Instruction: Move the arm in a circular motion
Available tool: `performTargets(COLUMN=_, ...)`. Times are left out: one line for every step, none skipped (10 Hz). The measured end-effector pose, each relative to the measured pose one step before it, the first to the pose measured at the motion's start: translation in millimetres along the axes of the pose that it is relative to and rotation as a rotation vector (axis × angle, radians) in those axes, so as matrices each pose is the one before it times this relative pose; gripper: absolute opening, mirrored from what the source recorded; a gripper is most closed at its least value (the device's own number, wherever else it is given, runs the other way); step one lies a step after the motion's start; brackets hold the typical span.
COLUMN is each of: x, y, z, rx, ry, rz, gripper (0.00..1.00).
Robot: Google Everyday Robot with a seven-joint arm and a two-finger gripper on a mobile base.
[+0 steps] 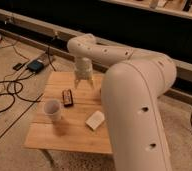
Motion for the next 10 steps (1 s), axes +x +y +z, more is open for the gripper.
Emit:
performTargets(x=8.37, y=18.21, z=2.03, rx=0.00098, ry=-0.00015, rz=-0.05939, gripper=0.65)
performTargets(x=6.69, y=7.28, z=1.60, rx=0.00700, ry=0.00282, rz=-0.03208, gripper=0.65)
performTargets(x=16.12, y=7.34, z=4.24, rx=0.01168, ry=0.00702, rz=-0.04602, gripper=0.65)
performTargets(x=12.56, y=0.79, z=3.32, rx=0.00507, ry=0.00354, rz=-0.01786, gripper=0.65)
performTargets(x=9.88, y=-3.11, z=3.26, rx=0.01117, ry=0.00228, rz=0.00128, gripper=0.65)
performTargets(x=9.56, y=-4.40, z=2.65, rx=0.01158, ry=0.00097, rz=0.00316, gripper=0.65)
performTargets(x=0.97, y=-1.66, z=0.43, rx=0.00171, ry=-0.00059, rz=0.00215, gripper=0.65)
performTargets(x=-0.48, y=0.04, z=-0.05, rx=-0.00023, ry=-0.00174, rz=-0.00003, gripper=0.65)
performTargets(x=-0.16, y=2.88, z=-0.03, rx=-0.00133, ry=-0.00082, rz=-0.00405, gripper=0.65)
performTargets(x=0.02, y=0.19, z=0.00, rx=-0.00081, ry=-0.00003, rz=0.00010, gripper=0.65)
